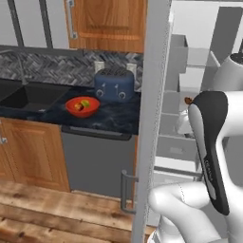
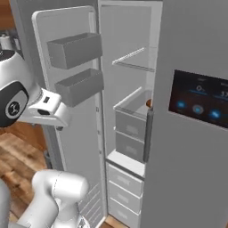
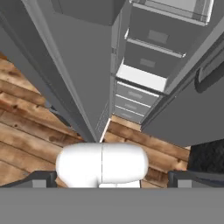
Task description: Take the peach, mango, and chicken drumstick from the freezer and place them in the bowl on the counter.
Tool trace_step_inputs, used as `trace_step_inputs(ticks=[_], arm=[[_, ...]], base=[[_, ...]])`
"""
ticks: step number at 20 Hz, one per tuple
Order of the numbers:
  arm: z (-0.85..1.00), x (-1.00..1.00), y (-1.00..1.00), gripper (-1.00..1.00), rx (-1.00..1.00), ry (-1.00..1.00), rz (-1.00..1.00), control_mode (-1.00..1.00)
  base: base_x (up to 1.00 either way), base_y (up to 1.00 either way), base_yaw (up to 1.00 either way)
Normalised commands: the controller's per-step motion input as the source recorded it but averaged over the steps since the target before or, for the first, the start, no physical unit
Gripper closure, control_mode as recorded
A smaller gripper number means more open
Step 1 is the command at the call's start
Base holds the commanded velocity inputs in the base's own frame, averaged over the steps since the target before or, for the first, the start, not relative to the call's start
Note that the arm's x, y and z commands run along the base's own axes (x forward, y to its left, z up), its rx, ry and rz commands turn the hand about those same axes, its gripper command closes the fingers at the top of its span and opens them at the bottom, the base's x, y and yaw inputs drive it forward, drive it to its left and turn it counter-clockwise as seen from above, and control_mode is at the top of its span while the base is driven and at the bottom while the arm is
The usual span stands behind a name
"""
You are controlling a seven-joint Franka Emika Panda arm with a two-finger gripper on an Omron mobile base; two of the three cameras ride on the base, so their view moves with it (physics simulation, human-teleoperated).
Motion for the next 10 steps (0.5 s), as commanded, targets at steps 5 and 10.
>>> trace_step_inputs(ticks=[5,10], arm=[[0.0,0.0,0.0,-1.0,0.0,0.0,0.0,1.0],[0.0,0.0,0.0,-1.0,0.0,0.0,0.0,1.0]], base=[[-0.03,-0.08,0.15],[-0.7,-0.61,-0.06]])
